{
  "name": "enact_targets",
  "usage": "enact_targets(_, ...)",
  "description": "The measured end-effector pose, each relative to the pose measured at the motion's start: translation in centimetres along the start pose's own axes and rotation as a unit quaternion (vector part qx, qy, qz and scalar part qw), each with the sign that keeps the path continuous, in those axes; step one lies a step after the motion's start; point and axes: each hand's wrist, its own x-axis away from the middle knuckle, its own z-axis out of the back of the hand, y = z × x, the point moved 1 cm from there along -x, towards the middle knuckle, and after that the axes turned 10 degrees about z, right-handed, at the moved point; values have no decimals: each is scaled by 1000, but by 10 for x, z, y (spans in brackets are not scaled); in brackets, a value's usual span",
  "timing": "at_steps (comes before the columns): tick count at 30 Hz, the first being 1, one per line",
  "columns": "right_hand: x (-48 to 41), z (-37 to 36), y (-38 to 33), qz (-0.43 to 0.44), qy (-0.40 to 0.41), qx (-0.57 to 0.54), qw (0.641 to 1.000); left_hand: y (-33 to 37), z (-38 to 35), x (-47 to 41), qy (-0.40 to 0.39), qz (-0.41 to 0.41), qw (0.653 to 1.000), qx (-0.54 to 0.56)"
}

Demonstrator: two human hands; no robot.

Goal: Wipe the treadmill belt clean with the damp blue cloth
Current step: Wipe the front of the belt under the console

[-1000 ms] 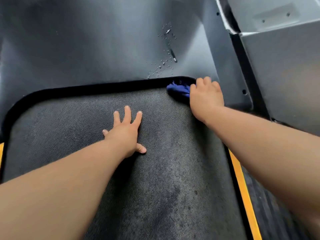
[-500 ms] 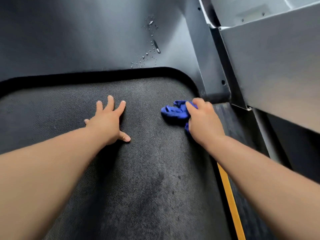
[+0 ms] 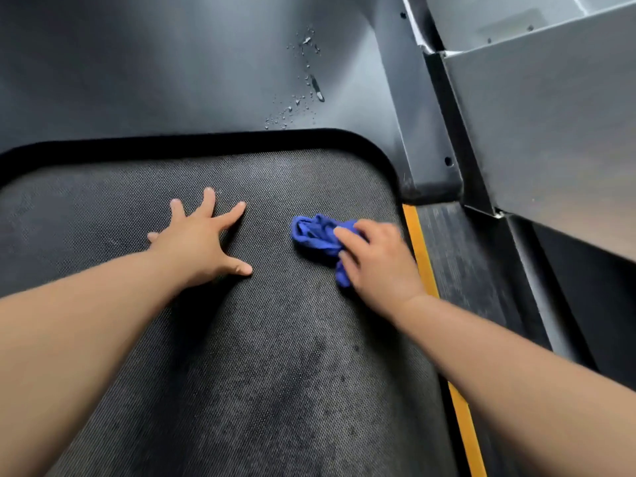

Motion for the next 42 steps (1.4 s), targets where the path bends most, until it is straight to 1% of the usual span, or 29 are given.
enact_targets(1, -5, 2, 14, -16, 3, 25, 1000, -3, 1, -1, -4, -4, 1000, -6)
enact_targets(3, -8, 0, 21, -89, -14, 33, 995, -7, 2, -4, -12, -17, 999, -27)
enact_targets(5, 4, -10, -7, -99, -25, 28, 994, -8, 2, -5, -12, -26, 999, -43)
enact_targets(8, 26, -18, -40, 19, -37, -29, 999, -8, 0, -5, -7, -25, 999, -43)
enact_targets(10, 15, -19, -17, 81, -20, -41, 996, -8, 0, -4, -10, -25, 999, -37)
enact_targets(11, 3, -20, -3, 86, -10, -22, 996, -6, 0, -4, -15, -25, 999, -34)
enact_targets(13, -29, -21, 15, 27, 21, 23, 999, -6, 2, -5, -24, -19, 999, -38)
enact_targets(14, -46, -20, 18, -23, 33, 42, 998, -5, 4, -4, -29, -16, 999, -41)
enact_targets(15, -62, -18, 19, -79, 22, 54, 995, -4, 4, -4, -29, -16, 999, -43)
enact_targets(17, -90, -17, 20, -191, 11, 29, 981, -4, 4, -5, -25, -22, 999, -38)
enact_targets(18, -98, -15, 18, -233, 9, 12, 972, -5, 3, -4, -29, -22, 999, -31)
enact_targets(19, -103, -13, 9, -249, 8, 1, 968, -5, 3, -2, -32, -23, 999, -21)
enact_targets(20, -103, -16, -4, -220, 21, 4, 975, -7, 3, -1, -30, -29, 999, -8)
enact_targets(21, -97, -23, -21, -150, 44, 1, 988, -9, 5, 1, -19, -38, 999, 8)
enact_targets(22, -87, -28, -41, -62, 42, -23, 997, -13, 8, 3, -2, -47, 999, 26)
enact_targets(24, -69, -39, -60, 94, 20, -51, 994, -28, 15, 6, 42, -39, 997, 57)
enact_targets(25, -72, -40, -55, 128, 15, -47, 991, -40, 17, 7, 64, -16, 996, 54)
enact_targets(26, -80, -38, -44, 113, 23, -34, 993, -52, 15, 8, 75, 16, 996, 34)
enact_targets(28, -103, -34, -15, 1, 53, 15, 999, -72, 6, 9, 52, 69, 996, 3)
enact_targets(30, -123, -31, 0, -129, 45, 34, 990, -80, -3, 8, 11, 73, 997, 12)
enact_targets(32, -134, -34, -16, -224, 44, 19, 973, -81, -6, 5, 1, 66, 997, 27)
enact_targets(33, -137, -36, -34, -230, 39, 4, 972, -80, -6, 4, 1, 66, 997, 37)
enact_targets(34, -139, -39, -55, -192, 44, -15, 980, -79, -5, 3, 2, 67, 997, 43)
enact_targets(36, -138, -50, -92, -14, 18, -55, 998, -80, -5, 3, 2, 70, 996, 47)
enact_targets(37, -136, -54, -100, 72, -6, -57, 996, -80, -5, 3, 1, 72, 996, 47)
enact_targets(38, -137, -51, -93, 118, -10, -47, 992, -80, -4, 3, -1, 72, 996, 47)
enact_targets(39, -138, -45, -76, 113, 4, -25, 993, -80, -4, 2, -4, 70, 997, 45)
enact_targets(40, -138, -36, -53, 68, 12, 9, 998, -80, -4, 1, -7, 68, 997, 42)
enact_targets(42, -128, -17, 1, -78, 1, 88, 993, -81, -4, 1, -11, 69, 997, 38)
